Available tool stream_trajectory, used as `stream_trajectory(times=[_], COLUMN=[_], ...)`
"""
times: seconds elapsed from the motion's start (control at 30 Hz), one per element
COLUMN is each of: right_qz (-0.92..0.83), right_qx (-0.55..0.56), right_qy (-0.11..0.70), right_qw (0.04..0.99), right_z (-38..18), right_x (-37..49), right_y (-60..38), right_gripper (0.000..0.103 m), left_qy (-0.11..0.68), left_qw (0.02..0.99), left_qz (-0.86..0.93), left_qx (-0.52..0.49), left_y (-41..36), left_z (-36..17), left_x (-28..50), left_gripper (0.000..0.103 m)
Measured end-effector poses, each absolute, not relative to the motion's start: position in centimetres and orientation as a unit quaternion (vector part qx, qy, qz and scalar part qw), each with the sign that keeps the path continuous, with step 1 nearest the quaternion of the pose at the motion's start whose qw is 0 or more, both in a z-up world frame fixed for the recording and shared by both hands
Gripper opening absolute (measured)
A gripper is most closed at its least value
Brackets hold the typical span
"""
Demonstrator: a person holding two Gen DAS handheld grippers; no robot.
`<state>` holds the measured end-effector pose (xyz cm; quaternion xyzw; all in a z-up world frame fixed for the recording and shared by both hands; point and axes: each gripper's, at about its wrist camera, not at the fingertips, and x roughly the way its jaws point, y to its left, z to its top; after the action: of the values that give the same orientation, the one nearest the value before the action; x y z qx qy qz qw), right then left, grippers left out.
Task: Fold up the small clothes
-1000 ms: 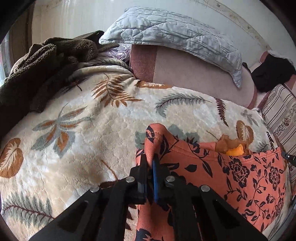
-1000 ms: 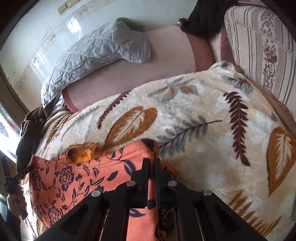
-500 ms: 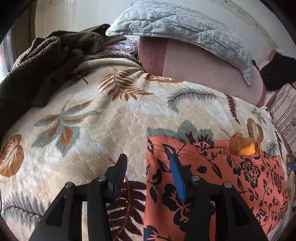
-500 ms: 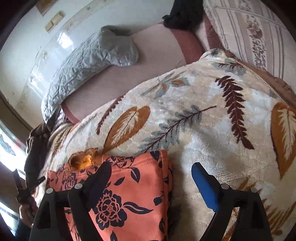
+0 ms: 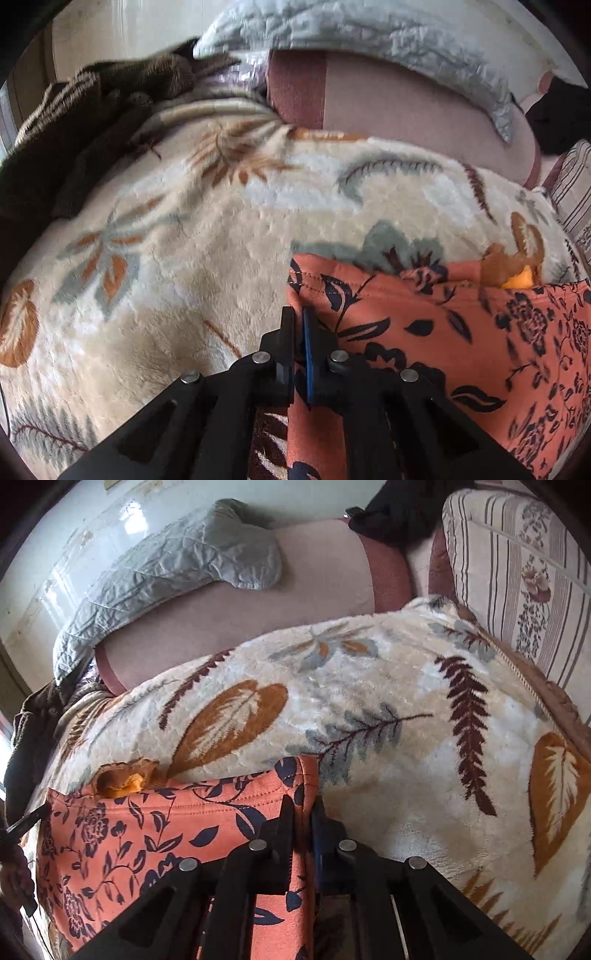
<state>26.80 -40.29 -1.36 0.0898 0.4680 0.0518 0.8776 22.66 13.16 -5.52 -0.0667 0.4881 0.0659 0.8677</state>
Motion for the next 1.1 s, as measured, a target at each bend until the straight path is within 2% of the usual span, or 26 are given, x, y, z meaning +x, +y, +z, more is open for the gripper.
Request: stream_trajectory(times=[0.03,0.13,0.2,0.27,0.33,0.37,0.4,0.43,0.47,0.6,0.67,0.73,0.77,0.9,1.1], right_qz=[0.046,0.047,0.040,0.031,0.044,0.061,0.082,0.108,0.133,0.226,0.228,0.155,0.149,0.166,0.238], right_qx=[0.091,0.132,0.143,0.145,0.158,0.168,0.176,0.190,0.205,0.263,0.266,0.276,0.302,0.311,0.306], right_qy=[0.480,0.488,0.482,0.469,0.448,0.436,0.433,0.430,0.424,0.441,0.469,0.511,0.507,0.472,0.476], right_qw=[0.871,0.862,0.863,0.871,0.879,0.882,0.880,0.876,0.872,0.828,0.811,0.800,0.793,0.808,0.790], right_z=[-2.4,-4.1,-3.2,-1.4,1.2,2.5,3.5,4.2,4.5,2.3,-0.6,-4.0,-4.6,-1.8,-0.5], right_x=[27.2,27.4,26.8,25.6,23.3,21.9,20.4,18.9,17.2,12.0,11.3,11.6,11.5,11.5,17.0], right_y=[-40.3,-41.1,-41.6,-41.9,-41.8,-41.5,-40.9,-40.2,-39.4,-36.2,-35.4,-36.6,-37.5,-38.4,-36.8], right_gripper=[0.008,0.010,0.024,0.028,0.029,0.037,0.059,0.072,0.084,0.084,0.083,0.079,0.073,0.076,0.076], left_qy=[0.485,0.472,0.460,0.437,0.418,0.410,0.402,0.400,0.399,0.454,0.545,0.517,0.521,0.461,0.455], left_qw=[0.869,0.877,0.883,0.896,0.905,0.909,0.912,0.914,0.914,0.888,0.831,0.846,0.843,0.881,0.890], left_qz=[0.071,0.070,0.069,0.065,0.064,0.059,0.058,0.056,0.046,0.043,0.089,0.096,0.104,0.077,0.009], left_qx=[-0.068,-0.067,-0.060,-0.048,-0.041,-0.044,-0.050,-0.051,-0.052,-0.062,-0.062,-0.090,-0.083,-0.064,-0.037], left_y=[13.2,13.1,13.1,13.0,12.7,12.6,12.4,11.9,11.5,10.2,11.0,11.6,11.5,10.7,8.2], left_z=[-5.8,-4.0,-2.3,0.0,2.1,3.0,3.6,3.9,3.9,-0.2,-5.0,-4.6,-4.0,0.0,0.5], left_x=[22.7,21.8,20.5,18.3,15.5,14.0,12.4,10.9,9.5,6.5,6.8,5.6,5.3,5.5,15.0], left_gripper=[0.010,0.013,0.015,0.017,0.028,0.033,0.043,0.049,0.050,0.050,0.049,0.050,0.050,0.051,0.053])
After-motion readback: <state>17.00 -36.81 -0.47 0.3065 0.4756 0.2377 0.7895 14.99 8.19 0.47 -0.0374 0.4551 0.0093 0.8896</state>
